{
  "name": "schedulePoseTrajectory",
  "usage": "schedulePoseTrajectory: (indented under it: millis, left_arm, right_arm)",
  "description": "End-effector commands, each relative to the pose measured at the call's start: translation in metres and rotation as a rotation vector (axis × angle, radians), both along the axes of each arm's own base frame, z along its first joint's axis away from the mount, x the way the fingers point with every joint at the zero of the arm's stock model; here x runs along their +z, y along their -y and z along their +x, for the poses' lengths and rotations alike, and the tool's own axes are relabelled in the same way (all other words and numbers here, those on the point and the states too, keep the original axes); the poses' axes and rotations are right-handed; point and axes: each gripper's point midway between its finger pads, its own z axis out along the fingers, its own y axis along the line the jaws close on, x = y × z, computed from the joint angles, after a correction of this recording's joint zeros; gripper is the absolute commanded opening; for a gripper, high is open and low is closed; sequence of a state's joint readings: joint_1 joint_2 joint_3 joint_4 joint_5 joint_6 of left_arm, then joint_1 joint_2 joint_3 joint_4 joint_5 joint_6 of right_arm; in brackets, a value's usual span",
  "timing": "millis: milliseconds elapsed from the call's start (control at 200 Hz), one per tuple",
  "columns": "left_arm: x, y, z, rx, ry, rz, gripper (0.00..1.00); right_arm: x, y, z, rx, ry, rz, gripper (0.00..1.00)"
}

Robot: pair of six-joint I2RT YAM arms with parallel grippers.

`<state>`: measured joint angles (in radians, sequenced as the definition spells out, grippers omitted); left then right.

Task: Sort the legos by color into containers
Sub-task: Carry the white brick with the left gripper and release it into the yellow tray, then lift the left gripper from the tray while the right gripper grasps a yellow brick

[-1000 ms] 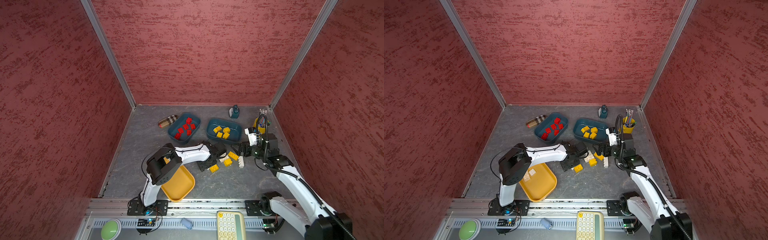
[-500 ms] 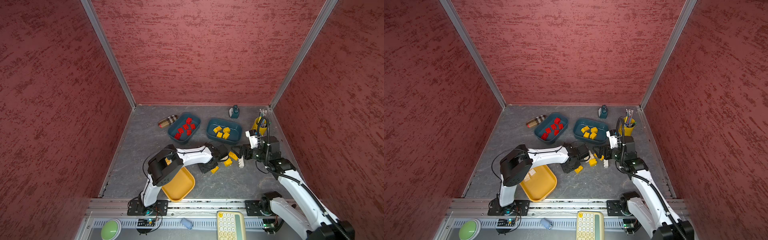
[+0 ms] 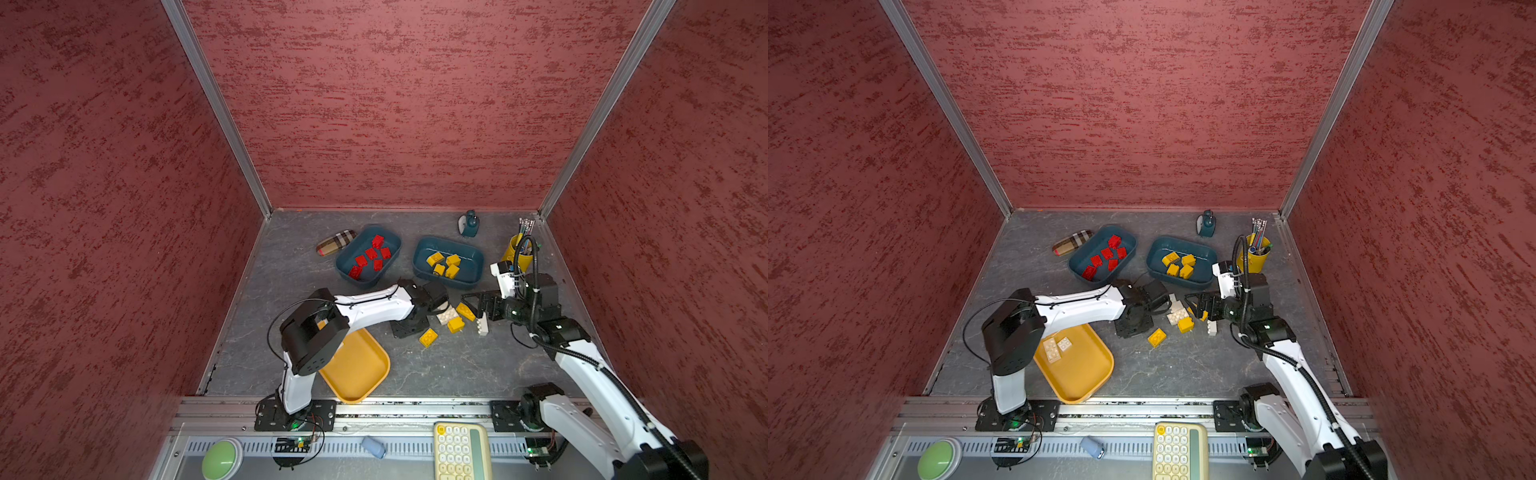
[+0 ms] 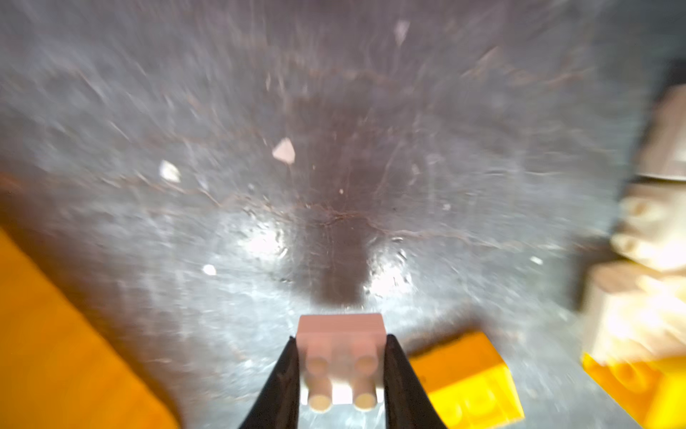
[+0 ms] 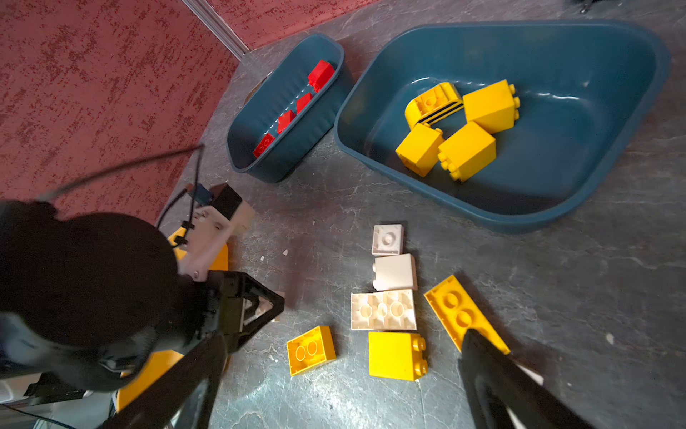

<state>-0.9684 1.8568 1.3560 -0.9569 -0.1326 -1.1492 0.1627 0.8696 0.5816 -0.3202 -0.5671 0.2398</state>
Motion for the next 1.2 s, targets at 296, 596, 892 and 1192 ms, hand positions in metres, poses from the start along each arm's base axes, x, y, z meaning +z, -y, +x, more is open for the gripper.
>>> schedulePoseTrajectory:
  millis: [296,596,892,1192]
  left_arm:
    - [0.054,-0.121,-0.028,-0.178,0.002,-0.032,0.26]
    - [0.026,-0.185,-0.011,-0.043,0.029,-0.028,0.28]
    - [0.002,-0.181,0.008,0.004,0.026,-0.109,0.49]
    - [0.042,-0.175,0.021,-0.028,0.113,-0.176,0.70]
  right_arm:
    - [0.004,-0.019,0.001,0.072,-0.016,0.098,0.99]
    - [0.002,-0.027,0.001,0.077,-0.030,0.076,0.99]
    - [-0.008,-0.034,-0.005,0.062,-0.061,0.042,0.99]
    - [-0.019,-0.043,-0.006,0.023,-0.108,-0.008,0.96]
